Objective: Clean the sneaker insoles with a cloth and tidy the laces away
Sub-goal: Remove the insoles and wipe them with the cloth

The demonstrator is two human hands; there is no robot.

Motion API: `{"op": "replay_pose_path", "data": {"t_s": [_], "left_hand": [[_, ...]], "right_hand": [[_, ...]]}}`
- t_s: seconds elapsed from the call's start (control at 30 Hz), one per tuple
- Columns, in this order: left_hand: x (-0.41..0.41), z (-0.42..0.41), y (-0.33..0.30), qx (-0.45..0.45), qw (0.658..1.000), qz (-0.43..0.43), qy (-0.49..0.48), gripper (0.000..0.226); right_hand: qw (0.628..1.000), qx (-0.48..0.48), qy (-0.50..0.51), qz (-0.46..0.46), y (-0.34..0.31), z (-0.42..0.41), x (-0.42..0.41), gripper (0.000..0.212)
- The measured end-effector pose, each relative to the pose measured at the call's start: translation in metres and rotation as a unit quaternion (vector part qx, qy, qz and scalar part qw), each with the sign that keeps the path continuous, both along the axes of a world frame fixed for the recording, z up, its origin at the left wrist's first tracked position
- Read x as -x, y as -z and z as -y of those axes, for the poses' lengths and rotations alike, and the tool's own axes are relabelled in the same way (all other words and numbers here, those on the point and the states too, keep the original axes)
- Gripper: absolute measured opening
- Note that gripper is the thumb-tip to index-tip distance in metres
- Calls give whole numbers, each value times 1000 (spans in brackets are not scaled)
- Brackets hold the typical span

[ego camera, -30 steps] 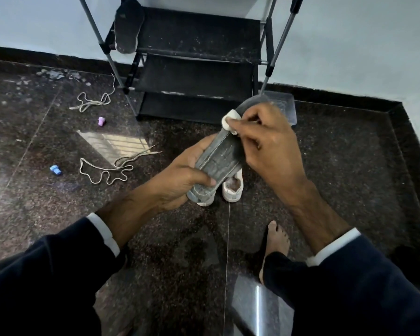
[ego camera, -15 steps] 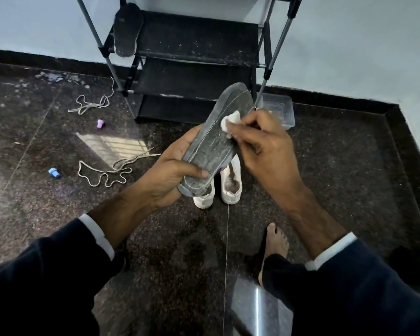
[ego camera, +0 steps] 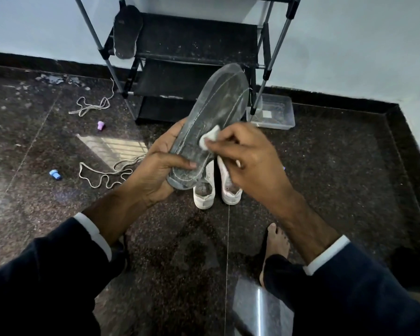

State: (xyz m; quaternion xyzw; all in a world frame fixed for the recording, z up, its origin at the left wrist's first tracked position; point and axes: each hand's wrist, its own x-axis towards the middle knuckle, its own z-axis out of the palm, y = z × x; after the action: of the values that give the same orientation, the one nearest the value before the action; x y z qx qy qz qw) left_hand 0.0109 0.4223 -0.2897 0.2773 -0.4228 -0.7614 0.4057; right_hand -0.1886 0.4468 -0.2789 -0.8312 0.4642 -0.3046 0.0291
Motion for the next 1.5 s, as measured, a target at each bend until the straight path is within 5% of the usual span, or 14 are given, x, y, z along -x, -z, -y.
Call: {"op": "replay_pose_path", "data": {"t_s": [0.1, 0.3, 0.5, 0.7, 0.97, 1.1, 1.17, 1.27, 1.5], "left_hand": [[-4, 5, 0, -13, 1000, -8, -13, 87], [-2, 5, 0, -27, 999, -29, 4, 87], [-10, 10, -2, -22, 998, -44, -26, 89], [-6, 10, -2, -34, 998, -41, -20, 89], [-9, 8, -5, -39, 998, -35, -47, 85], [-2, 5, -4, -46, 998, -25, -40, 86], [1, 1, -2, -60, 997, -42, -26, 78], [8, -6, -4, -91, 994, -47, -31, 47], [7, -4, -6, -134, 989, -59, -37, 44]], "right_hand": [[997, -2, -59, -51, -1, 2, -6, 34], [997, 32, 60, 23, -7, 11, 29, 23], [998, 7, -58, -22, -2, 0, -2, 28], [999, 30, 40, 10, -4, 11, 27, 24], [997, 9, -68, -37, -4, 2, 2, 25], [998, 2, -12, 57, -9, 6, 17, 22], [993, 10, 42, 107, -10, 5, 16, 24], [994, -14, 87, 61, -6, 1, 1, 28], [994, -50, -88, -33, 4, -17, -37, 25]]}}
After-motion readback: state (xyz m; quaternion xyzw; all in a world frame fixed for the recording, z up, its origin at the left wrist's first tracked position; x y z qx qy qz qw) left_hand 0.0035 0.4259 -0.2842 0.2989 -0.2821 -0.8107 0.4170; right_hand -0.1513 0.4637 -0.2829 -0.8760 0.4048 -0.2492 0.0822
